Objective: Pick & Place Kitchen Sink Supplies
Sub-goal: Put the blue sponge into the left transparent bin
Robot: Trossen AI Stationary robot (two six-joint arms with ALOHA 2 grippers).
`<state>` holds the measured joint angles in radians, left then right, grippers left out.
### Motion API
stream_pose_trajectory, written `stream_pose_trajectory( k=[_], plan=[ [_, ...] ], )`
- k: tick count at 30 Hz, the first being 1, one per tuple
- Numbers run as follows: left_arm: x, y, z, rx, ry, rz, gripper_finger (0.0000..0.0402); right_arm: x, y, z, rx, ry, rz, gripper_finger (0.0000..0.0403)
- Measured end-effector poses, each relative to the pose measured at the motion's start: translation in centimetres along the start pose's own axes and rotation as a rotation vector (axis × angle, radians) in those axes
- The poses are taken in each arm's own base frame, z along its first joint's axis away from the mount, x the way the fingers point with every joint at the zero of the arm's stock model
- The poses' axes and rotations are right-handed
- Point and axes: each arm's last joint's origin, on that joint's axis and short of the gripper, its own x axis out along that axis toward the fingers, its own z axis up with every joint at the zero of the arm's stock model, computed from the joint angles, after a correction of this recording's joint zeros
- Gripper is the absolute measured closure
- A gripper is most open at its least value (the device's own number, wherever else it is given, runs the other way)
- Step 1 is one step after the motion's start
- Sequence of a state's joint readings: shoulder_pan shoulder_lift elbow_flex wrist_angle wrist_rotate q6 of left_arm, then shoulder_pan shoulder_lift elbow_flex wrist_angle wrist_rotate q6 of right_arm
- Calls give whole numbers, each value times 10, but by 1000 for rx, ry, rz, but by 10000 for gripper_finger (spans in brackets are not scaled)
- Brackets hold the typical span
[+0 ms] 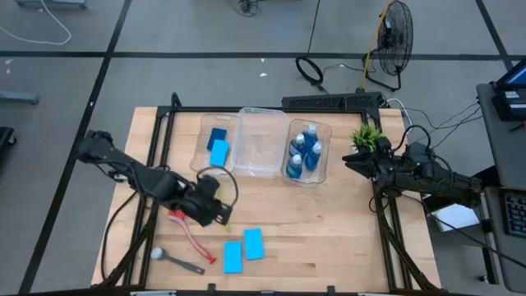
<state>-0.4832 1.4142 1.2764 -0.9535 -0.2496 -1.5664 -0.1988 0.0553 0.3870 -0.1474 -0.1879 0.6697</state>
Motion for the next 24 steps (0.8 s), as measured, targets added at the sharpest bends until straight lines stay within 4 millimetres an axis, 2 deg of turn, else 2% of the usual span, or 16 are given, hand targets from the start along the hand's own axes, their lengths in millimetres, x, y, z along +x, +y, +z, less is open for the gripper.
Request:
stream_pose_trajectory(
  k=[6, 12, 16, 19, 24],
  plan=[
    [31, -8, -32, -101, 92, 90, 398, 0, 0, 0, 0, 0, 0, 261],
    [65, -14, -68, -185, 173, 141, 383, 0, 0, 0, 0, 0, 0, 261],
    [81, -15, -88, -201, 213, 166, 393, 0, 0, 0, 0, 0, 1, 261],
    [89, -15, -96, -201, 215, 176, 398, 0, 0, 0, 0, 0, 0, 261],
    [96, -13, -101, -209, 208, 201, 379, 0, 0, 0, 0, 3, 4, 261]
  ],
)
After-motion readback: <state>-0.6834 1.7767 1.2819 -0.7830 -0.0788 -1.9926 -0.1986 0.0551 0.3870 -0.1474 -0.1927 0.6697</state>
